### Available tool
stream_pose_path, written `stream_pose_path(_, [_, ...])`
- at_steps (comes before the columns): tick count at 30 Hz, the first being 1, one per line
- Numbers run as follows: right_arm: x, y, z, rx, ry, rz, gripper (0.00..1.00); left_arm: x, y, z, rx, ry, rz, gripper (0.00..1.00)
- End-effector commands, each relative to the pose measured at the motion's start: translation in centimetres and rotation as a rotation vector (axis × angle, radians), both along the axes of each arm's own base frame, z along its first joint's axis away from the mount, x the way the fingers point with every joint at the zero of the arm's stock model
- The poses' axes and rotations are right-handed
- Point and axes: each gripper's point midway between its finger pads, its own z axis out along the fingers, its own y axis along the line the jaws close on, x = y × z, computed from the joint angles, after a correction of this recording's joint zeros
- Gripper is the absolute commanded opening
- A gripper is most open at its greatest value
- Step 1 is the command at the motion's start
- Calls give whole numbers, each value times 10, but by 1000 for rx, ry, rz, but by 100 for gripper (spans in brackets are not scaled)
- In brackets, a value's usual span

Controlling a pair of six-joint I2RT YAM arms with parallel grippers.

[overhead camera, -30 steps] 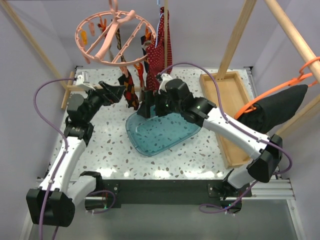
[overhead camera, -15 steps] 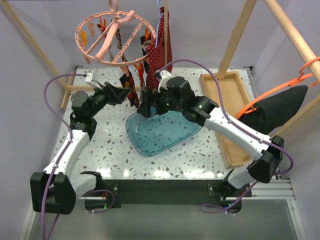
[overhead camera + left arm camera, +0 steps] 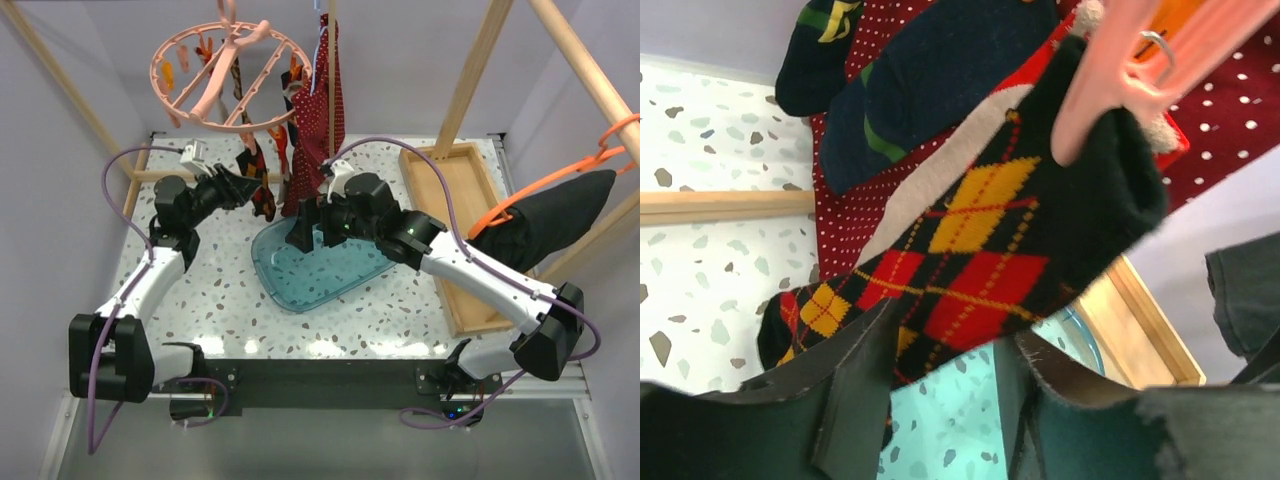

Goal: Remove the socks clipped to the hanger

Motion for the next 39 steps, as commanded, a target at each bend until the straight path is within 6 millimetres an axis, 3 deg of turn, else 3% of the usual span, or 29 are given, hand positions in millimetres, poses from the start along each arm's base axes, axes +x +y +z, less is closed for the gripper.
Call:
stream_pose_path(1, [-9, 5, 15, 65, -30, 22, 99, 14, 4, 27, 16, -87, 19, 42])
stream_pose_path(2, [-12, 6, 10, 62, -17, 25, 99, 14, 4, 26, 24, -82, 22, 30])
stream_pose_path(4, [-13, 6, 5, 52, -8, 24, 99, 14, 6, 28, 35, -62, 29, 20])
stream_pose_path(5, [-13, 7, 4, 44, -5, 24, 99, 12, 6, 30, 37, -57, 27, 9])
stream_pose_path(6, [-13, 6, 1, 33, 3, 22, 99, 9, 5, 27, 40, -29, 19, 6])
stream_pose_path(8, [-10, 8, 0, 22, 0, 26, 99, 2, 5, 41, 34, -36, 21, 0])
stream_pose_path(13, [0, 17, 0, -46, -52, 71, 99, -27, 5, 61, 4, -25, 13, 0])
stream_pose_path(16, [5, 33, 7, -30, -74, 117, 99, -40, 5, 77, -20, -55, 13, 0])
stream_pose_path(23, [13, 58, 23, 27, -153, 185, 99, -59, -6, 96, -86, -72, -61, 0])
stream_pose_path(29, [28, 62, 31, 49, -245, 153, 99, -70, -18, 97, -142, -50, -135, 0])
stream_pose_path(34, [33, 75, 14, 47, -246, 166, 94, -80, -21, 108, -157, -65, -160, 0])
stream_pose_path(39, [40, 84, 24, 89, -286, 136, 93, -88, -20, 111, -139, -64, -159, 0])
